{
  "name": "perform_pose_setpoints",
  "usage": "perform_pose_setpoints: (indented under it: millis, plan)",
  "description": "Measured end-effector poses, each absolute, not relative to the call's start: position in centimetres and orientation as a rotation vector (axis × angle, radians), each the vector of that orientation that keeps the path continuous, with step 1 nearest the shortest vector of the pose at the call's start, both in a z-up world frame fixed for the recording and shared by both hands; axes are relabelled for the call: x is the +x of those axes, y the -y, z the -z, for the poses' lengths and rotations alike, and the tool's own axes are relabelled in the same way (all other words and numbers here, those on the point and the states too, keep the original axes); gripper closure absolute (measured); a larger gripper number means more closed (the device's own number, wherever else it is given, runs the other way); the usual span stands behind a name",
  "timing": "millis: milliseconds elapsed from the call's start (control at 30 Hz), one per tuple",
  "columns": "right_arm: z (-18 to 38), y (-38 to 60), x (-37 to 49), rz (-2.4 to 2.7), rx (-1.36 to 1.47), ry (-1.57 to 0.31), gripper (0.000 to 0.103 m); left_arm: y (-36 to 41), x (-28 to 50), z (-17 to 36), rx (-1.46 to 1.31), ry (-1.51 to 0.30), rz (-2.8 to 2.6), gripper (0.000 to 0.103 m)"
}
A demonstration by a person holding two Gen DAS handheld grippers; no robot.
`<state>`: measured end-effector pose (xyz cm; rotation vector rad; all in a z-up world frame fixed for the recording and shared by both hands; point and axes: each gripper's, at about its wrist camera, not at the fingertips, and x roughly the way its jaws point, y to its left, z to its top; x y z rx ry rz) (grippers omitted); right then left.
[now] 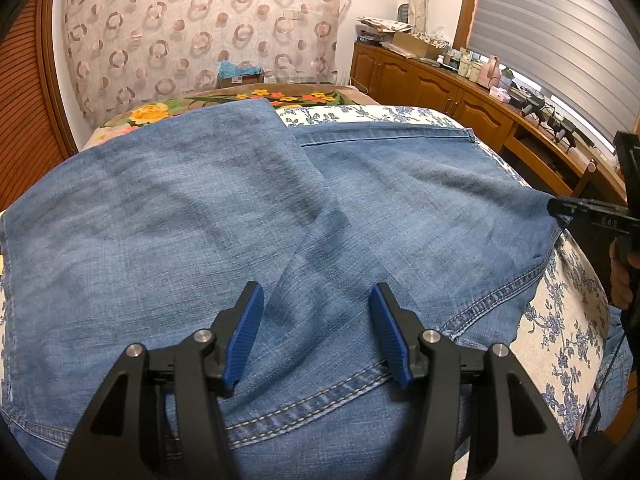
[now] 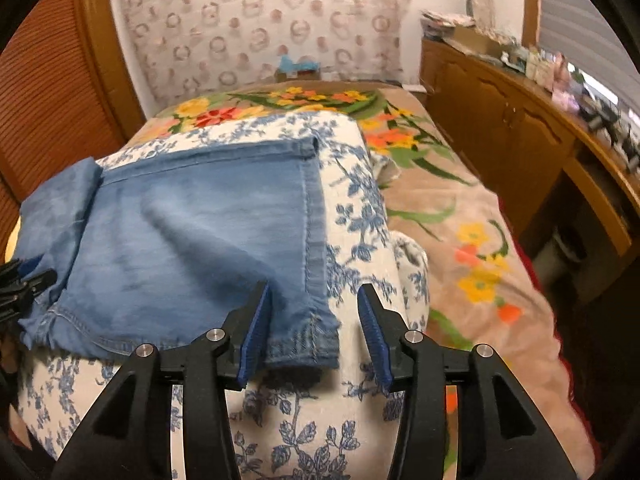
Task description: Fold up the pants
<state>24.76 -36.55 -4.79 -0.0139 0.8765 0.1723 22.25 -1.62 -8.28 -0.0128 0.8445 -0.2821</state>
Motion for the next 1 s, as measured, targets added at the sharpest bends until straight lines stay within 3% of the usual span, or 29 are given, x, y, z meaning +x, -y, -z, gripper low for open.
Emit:
perform_pose_setpoints:
  millis: [567, 700, 1000]
  plan:
    - [7.2, 35.0, 23.3, -0.152, -0.081, -0.892, 0.056, 1.6, 22.3, 8.3, -0.01, -0.844, 0.281, 0.047]
    - [7.0, 34.7, 23.2, -0.205, -0.071, -0.881, 0.087, 1.6, 22.2, 8.3, -0.005, -0.841, 0.276, 0.047]
    - [2.6, 34.1, 23.4, -0.326, 0.024, -0.777, 0.089, 0.5, 20.6, 5.2, -0.025, -0.803, 0.255, 0.047]
